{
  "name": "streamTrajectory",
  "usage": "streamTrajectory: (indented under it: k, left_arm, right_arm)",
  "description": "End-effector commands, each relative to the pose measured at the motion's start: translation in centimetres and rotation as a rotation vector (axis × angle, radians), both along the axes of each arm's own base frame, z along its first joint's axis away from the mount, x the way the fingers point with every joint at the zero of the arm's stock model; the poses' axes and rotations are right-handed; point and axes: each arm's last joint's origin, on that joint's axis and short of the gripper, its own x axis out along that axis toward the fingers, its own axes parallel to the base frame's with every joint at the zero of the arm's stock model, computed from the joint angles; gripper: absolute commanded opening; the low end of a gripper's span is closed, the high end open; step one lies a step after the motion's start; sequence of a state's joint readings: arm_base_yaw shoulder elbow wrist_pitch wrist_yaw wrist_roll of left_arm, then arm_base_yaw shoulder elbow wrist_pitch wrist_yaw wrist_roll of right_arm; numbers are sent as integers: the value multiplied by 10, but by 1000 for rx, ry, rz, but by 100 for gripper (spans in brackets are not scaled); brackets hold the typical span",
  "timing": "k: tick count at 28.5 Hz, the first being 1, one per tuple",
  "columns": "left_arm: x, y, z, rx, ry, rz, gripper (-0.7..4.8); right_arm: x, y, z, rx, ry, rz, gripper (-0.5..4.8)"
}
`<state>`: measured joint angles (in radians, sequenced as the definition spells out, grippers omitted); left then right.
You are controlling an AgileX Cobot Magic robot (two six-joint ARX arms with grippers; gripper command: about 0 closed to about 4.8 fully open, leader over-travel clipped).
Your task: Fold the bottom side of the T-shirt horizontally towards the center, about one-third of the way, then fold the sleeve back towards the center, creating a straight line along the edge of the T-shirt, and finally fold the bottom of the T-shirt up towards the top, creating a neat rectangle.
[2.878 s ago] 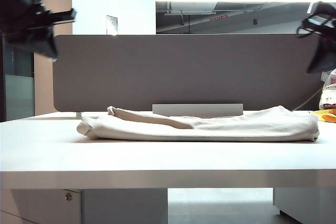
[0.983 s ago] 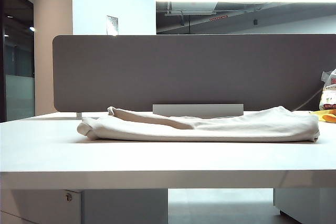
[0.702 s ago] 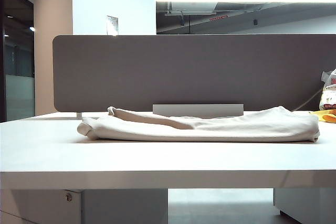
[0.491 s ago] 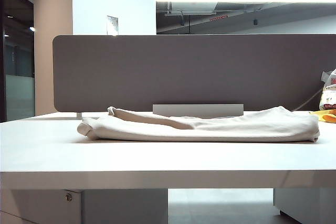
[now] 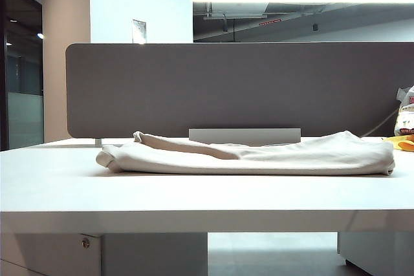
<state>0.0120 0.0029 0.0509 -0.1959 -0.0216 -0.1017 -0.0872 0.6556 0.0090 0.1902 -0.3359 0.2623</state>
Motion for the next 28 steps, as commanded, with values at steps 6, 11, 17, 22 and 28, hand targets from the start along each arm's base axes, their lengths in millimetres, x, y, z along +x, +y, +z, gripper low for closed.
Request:
streamTrajectory:
  k: [6, 11, 17, 22, 28]
  left_arm:
    - [3, 1, -8, 48, -28, -4, -5]
    - [3, 0, -8, 64, -25, -31, -5]
    - [3, 0, -9, 56, -20, -30, -5]
    - [3, 0, -9, 56, -17, -30, -5]
    - [3, 0, -9, 56, -17, -30, -5]
  right_arm:
    - [0, 0, 0, -2, -14, -1, -6]
    - [0, 0, 0, -2, -14, -1, -5]
    - [0, 0, 0, -2, -13, -1, -6]
    - [0, 0, 0, -2, -12, -1, -6]
    - [0, 0, 0, -2, -11, -1, -5]
